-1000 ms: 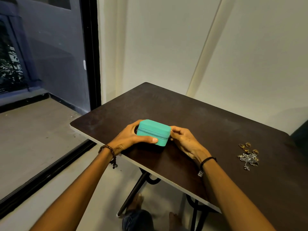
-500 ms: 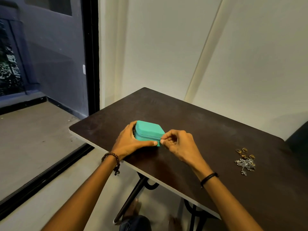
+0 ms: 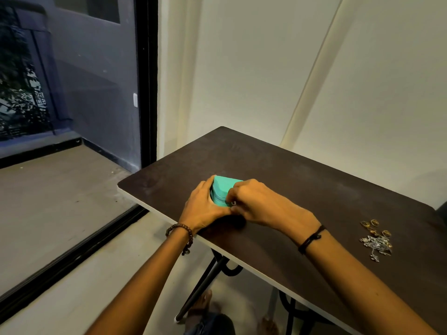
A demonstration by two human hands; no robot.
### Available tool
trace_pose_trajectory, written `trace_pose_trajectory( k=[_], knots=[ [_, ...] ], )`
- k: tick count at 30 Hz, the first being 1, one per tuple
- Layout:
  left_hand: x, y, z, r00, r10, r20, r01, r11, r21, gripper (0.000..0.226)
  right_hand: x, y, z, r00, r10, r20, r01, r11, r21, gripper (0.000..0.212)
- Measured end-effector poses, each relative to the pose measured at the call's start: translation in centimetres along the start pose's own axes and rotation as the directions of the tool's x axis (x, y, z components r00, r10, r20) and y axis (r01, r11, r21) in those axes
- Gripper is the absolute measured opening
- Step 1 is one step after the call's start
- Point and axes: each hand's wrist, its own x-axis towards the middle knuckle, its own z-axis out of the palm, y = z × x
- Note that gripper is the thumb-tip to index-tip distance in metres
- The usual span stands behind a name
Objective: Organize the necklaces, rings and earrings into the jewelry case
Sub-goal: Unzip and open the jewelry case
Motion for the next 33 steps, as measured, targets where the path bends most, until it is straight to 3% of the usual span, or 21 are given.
trace_pose_trajectory(
  k=[5, 9, 11, 14, 17, 19, 22, 28, 30, 33],
  knots=[
    [0.0, 0.0, 0.0, 1.000, 0.015, 0.010, -0.015, 1.000, 0.020, 0.113, 0.9, -1.1, -1.6, 0.993, -0.075, 0.096, 0.095, 0.970, -0.222, 0.024],
    [-0.1, 0.3, 0.0, 0.999, 0.038, 0.004, -0.038, 0.999, 0.010, 0.095, 2.0, -1.4, -1.9, 0.989, -0.146, -0.035, 0.135, 0.966, -0.221, 0.022],
    [-0.1, 0.6, -0.1, 1.000, 0.024, 0.010, -0.024, 0.999, -0.031, 0.102, 3.3, -1.1, -1.3, 0.983, -0.154, -0.097, 0.133, 0.972, -0.194, 0.020],
    [0.0, 0.4, -0.6, 0.998, -0.034, 0.059, 0.042, 0.990, -0.137, 0.147, 5.4, -0.9, -0.7, 0.987, -0.035, -0.159, 0.022, 0.996, -0.083, 0.018],
    [-0.2, 0.4, -1.2, 0.994, -0.061, 0.089, 0.075, 0.983, -0.169, 0.158, 7.3, -0.5, -0.5, 0.966, 0.145, -0.212, -0.123, 0.986, 0.114, 0.011],
    [-0.2, 0.4, -1.2, 0.994, -0.076, 0.084, 0.088, 0.985, -0.146, 0.163, 8.5, 0.3, -0.5, 0.951, 0.262, -0.165, -0.207, 0.935, 0.289, 0.009],
    [-0.1, 0.4, -1.1, 0.992, -0.076, 0.104, 0.090, 0.987, -0.132, 0.162, 10.2, 1.6, -0.2, 0.917, 0.385, -0.102, -0.287, 0.816, 0.502, 0.009],
    [-0.2, 0.6, -1.1, 0.995, -0.048, 0.085, 0.059, 0.990, -0.128, 0.151, 11.5, 3.9, 1.6, 0.769, 0.639, 0.015, -0.475, 0.556, 0.682, 0.023],
    [-0.2, 0.6, -1.2, 0.996, -0.033, 0.086, 0.043, 0.992, -0.120, 0.148, 10.5, 4.4, 2.6, 0.765, 0.642, 0.048, -0.454, 0.486, 0.747, 0.023],
    [0.0, 0.7, -1.5, 0.996, -0.025, 0.088, 0.032, 0.996, -0.081, 0.140, 7.9, 5.3, 4.2, 0.815, 0.579, -0.010, -0.320, 0.465, 0.825, 0.023]
  ],
)
